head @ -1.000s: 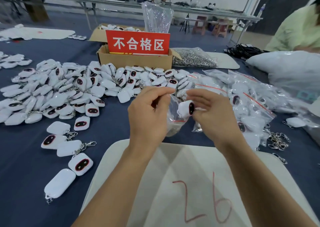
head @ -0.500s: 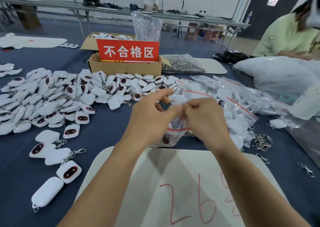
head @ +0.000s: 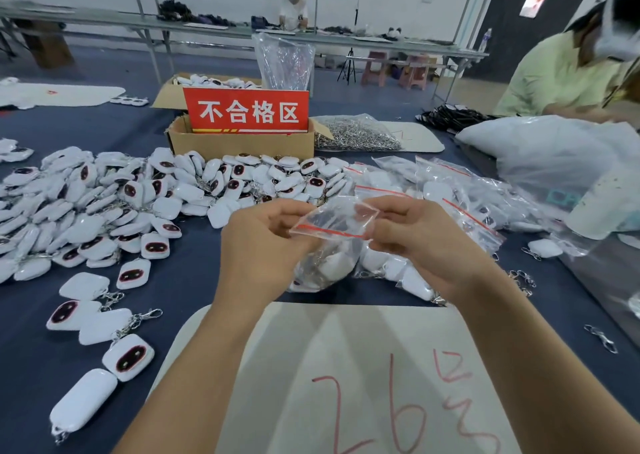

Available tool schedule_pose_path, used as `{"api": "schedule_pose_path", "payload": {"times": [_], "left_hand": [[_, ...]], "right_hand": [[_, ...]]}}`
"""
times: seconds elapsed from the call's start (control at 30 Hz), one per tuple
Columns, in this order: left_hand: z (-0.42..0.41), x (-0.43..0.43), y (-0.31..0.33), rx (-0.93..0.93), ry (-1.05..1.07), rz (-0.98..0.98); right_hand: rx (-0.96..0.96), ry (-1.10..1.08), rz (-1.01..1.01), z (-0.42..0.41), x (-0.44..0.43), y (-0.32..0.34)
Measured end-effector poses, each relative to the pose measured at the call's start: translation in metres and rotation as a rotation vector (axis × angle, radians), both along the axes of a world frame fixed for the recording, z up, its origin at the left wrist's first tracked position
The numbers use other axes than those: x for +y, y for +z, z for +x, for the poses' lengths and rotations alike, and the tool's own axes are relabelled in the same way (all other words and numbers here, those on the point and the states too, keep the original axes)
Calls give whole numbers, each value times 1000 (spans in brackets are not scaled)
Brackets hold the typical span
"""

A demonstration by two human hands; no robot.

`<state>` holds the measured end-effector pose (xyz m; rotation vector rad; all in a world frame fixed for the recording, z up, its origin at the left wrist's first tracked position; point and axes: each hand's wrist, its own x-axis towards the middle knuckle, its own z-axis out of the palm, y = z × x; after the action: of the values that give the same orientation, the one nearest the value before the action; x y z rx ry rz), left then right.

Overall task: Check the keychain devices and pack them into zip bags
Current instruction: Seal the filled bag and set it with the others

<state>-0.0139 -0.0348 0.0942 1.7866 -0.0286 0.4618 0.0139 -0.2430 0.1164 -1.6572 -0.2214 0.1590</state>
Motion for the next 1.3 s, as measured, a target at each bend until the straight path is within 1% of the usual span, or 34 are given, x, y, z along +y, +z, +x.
{"api": "schedule_pose_path", "payload": {"times": [0.1, 0.2, 0.4, 0.57, 0.67, 0.83, 0.93, 1.07, 1.3], "left_hand": [[6, 5, -5, 30, -14, -127], [12, 9, -8, 84, 7, -267], [21, 25, -3, 99, -10, -335], [24, 31, -7, 169, 24, -312], [25, 30, -13, 202, 45, -317], [26, 27, -19, 193, 96, -289], [25, 25, -22, 169, 58, -319], [20, 15, -21, 187, -77, -372], [18, 6, -19, 122, -62, -434]], "right_hand": [[-84, -31, 42, 1, 6, -5], [-128, -27, 58, 6, 12, -6], [-78, -206, 139, 20, 22, -5], [-38, -253, 64, 25, 22, -18], [-9, -266, 65, 27, 23, -25], [-12, -273, 38, 26, 25, -31], [-49, -292, 21, 24, 27, -29], [-75, -254, 2, 20, 36, -28], [-90, -155, 97, 15, 46, -26]]}}
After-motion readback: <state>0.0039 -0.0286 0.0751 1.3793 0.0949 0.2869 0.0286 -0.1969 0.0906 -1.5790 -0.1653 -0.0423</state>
